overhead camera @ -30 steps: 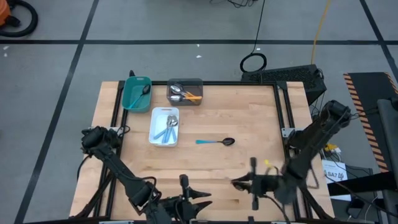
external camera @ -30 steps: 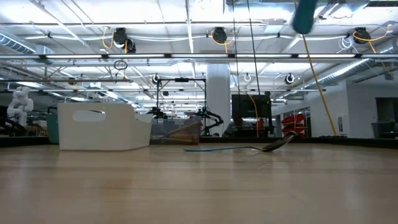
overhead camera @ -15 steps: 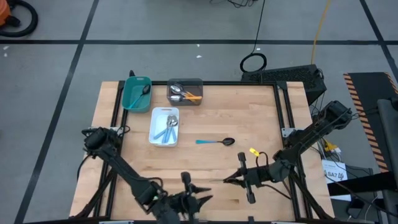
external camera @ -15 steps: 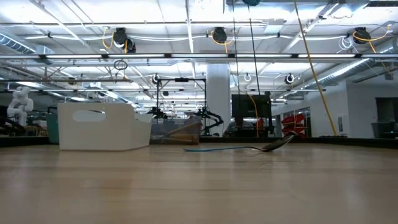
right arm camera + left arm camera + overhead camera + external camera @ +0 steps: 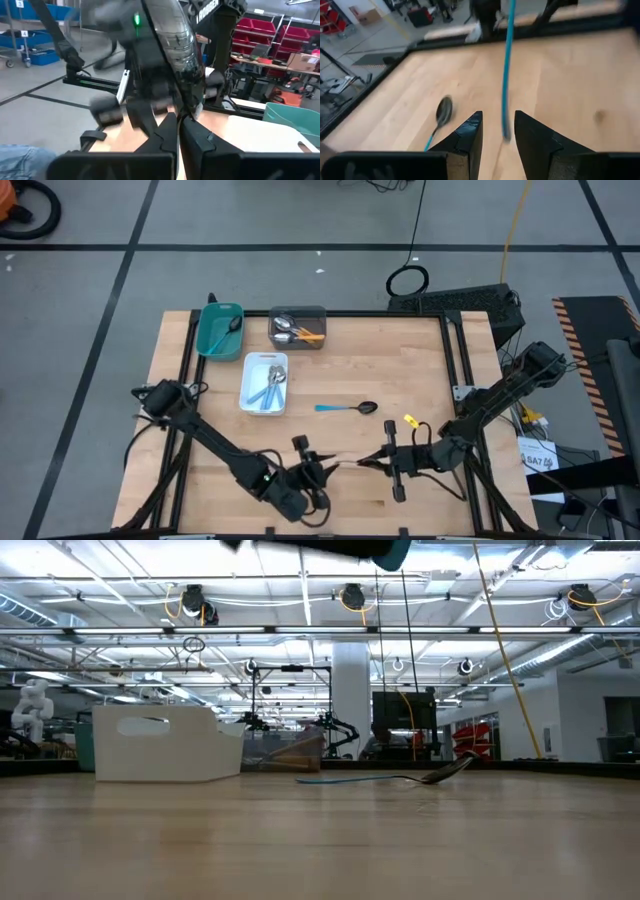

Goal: Sort silverware by color (type)
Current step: Put the bottom blue spoon into the green bin

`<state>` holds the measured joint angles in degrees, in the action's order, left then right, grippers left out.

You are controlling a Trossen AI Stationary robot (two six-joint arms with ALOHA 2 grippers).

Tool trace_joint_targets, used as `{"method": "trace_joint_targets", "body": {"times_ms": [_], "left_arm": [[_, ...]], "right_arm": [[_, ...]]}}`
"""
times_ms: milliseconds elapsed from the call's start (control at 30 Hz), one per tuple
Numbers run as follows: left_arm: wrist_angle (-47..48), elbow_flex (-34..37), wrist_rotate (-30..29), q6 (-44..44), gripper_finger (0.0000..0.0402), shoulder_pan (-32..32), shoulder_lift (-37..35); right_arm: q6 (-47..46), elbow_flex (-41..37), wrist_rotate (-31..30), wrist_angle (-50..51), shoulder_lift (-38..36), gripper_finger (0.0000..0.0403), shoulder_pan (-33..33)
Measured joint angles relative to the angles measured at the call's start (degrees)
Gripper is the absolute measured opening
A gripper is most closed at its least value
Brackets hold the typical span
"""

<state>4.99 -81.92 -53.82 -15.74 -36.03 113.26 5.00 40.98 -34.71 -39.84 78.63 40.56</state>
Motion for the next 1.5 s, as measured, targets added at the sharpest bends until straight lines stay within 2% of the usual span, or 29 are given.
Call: {"method": "trace_joint_targets", "body": {"times_ms": [133, 267, 367, 400, 533, 600, 633, 733, 800, 933, 1033, 1167, 1267, 1400, 1500], "left_arm": [[0.47, 4.35, 2.22, -1.95, 0.0113, 0.52, -2.49], [-0.64, 9.41, 2.26, -1.76, 0.0113, -1.07, -8.81], [-5.92, 18.01, 1.38, -0.69, 0.0113, -2.24, -13.61], [-8.75, 21.85, 0.81, -0.27, 0.0113, -2.68, -15.24], [-32.05, 35.10, 3.44, 2.79, 0.0113, -2.74, -19.86], [-41.19, 38.20, 6.39, 5.70, 0.0113, -2.21, -20.01], [-42.58, 39.17, 6.38, 7.15, 0.0113, -2.12, -20.01], [-39.35, 38.92, 6.21, 7.80, 0.0113, -1.30, -20.02], [-31.83, 37.50, 6.51, 6.31, 0.0113, -0.92, -20.02], [-17.18, 33.06, 6.88, -0.55, 0.0113, -0.26, -19.99], [-12.27, 30.29, 7.10, -5.16, 0.0113, 0.24, -19.98], [-13.09, 28.00, 10.11, -6.17, 0.0113, 0.77, -19.00], [-18.17, 27.81, 14.80, -3.03, 0.0113, 0.69, -17.25], [-25.06, 27.81, 16.06, 0.99, 0.0114, 1.18, -14.62], [-27.66, 27.81, 19.24, 2.05, 0.0114, 2.14, -13.61]], "right_arm": [[0.40, -0.01, -0.56, 0.25, 0.04, 0.0000, 0.00], [0.07, 0.03, 0.07, 1.16, -0.02, 0.0000, 0.04], [-0.23, 0.03, 0.09, 1.10, 0.02, 0.0000, 0.03], [-0.29, 0.03, 0.08, 0.95, 0.00, 0.0000, 0.00], [-0.39, 0.03, 0.09, 1.01, 0.00, 0.0000, -0.07], [-0.37, 0.03, 0.08, 0.65, 0.00, 0.0001, -0.45], [-0.37, 0.03, 0.06, 0.59, 0.00, 0.0001, -0.77], [-0.44, 0.03, -0.02, 0.64, 0.00, 0.0001, -1.49], [-0.86, 0.06, 0.05, 1.11, 0.00, 0.0001, -1.86], [-1.34, 0.03, 0.26, 2.14, 0.02, 0.0001, -2.25], [-1.34, 0.03, 0.26, 2.27, 0.02, 0.0001, -2.25], [-1.55, 0.03, 0.30, 2.34, 0.02, 0.0001, -2.25], [-1.56, 0.03, 0.35, 2.34, 0.02, 0.0001, -2.25], [-1.98, 0.03, 0.50, 2.34, 0.02, 0.0001, -2.25], [-2.36, 0.03, 0.48, 2.34, 0.02, 0.0001, -2.25]]}}
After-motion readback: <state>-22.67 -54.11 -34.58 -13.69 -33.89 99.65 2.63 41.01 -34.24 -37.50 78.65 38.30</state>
